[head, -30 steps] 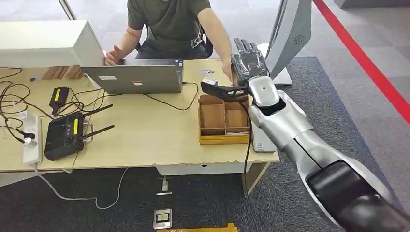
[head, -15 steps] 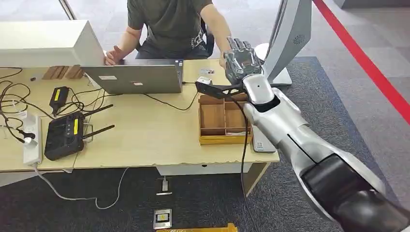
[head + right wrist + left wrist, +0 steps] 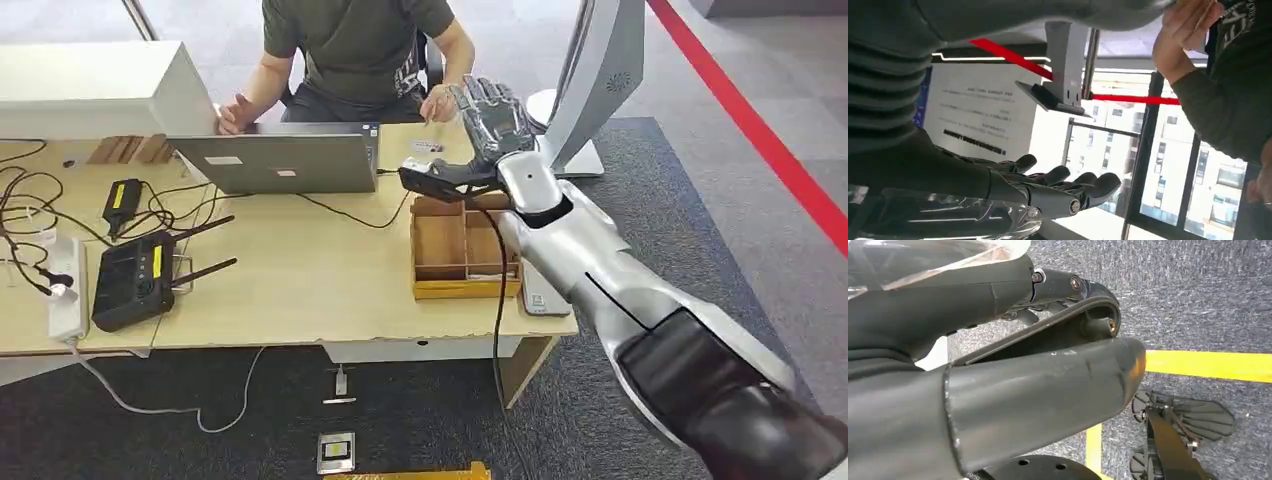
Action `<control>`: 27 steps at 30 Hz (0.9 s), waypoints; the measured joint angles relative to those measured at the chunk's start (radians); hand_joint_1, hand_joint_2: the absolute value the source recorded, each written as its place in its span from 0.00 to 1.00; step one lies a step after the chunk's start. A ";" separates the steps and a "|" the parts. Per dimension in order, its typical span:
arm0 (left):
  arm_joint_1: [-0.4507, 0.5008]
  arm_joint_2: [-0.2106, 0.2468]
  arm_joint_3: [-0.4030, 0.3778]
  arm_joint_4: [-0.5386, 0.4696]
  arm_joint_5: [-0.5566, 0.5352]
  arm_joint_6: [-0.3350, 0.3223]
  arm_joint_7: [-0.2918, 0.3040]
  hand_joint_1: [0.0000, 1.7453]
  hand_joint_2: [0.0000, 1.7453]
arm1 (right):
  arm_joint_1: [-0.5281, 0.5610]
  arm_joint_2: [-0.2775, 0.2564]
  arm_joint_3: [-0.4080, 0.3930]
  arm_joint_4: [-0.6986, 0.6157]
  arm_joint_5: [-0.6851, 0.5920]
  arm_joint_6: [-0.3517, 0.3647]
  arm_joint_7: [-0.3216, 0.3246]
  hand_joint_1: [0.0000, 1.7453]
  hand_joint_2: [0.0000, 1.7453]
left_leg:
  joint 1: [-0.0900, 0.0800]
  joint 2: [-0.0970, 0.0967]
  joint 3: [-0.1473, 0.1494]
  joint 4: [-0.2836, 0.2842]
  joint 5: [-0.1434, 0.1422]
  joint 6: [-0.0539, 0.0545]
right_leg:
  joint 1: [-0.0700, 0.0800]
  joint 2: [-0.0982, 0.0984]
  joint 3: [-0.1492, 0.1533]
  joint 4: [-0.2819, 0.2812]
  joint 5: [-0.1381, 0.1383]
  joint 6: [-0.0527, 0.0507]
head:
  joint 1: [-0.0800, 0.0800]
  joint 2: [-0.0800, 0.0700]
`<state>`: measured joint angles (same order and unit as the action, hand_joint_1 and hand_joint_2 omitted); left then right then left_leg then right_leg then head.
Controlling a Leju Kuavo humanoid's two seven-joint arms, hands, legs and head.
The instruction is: Pass the card to the sensor for recognition and then transmit it.
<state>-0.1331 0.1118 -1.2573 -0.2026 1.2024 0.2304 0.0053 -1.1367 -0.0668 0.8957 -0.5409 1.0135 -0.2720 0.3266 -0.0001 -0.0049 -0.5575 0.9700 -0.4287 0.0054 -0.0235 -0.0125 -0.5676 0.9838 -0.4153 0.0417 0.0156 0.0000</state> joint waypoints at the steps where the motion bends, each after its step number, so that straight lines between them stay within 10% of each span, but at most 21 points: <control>1: 0.001 0.000 0.000 0.000 0.000 -0.001 0.002 0.00 0.00 | -0.002 -0.017 0.003 0.002 -0.010 -0.001 0.009 0.00 0.00 | 0.000 0.000 0.000 0.000 0.000 0.000 | 0.000 0.000 0.000 0.000 0.000 0.000 | 0.001 0.000; 17: 0.009 0.006 0.000 0.002 -0.002 -0.012 -0.001 0.00 0.00 | 0.225 -0.479 -0.135 -0.363 0.022 0.206 0.232 0.00 0.00 | 0.000 0.000 0.002 0.001 -0.003 0.003 | 0.000 0.001 0.004 -0.006 0.002 0.003 | 0.001 0.000; 27: 0.009 0.009 0.014 0.001 0.035 0.008 0.012 0.00 0.00 | 0.464 -0.579 -0.367 -0.570 0.136 0.224 0.215 0.00 0.00 | 0.001 0.000 0.002 0.001 -0.003 0.003 | 0.001 0.000 0.005 -0.006 0.002 0.003 | 0.000 0.000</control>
<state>-0.1239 0.1205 -1.2436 -0.2014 1.2375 0.2388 0.0172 -0.6731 -0.6462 0.5290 -1.1109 1.1498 -0.0484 0.5421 0.0004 -0.0050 -0.5559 0.9707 -0.4317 0.0087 -0.0229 -0.0124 -0.5625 0.9780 -0.4138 0.0449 0.0160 0.0000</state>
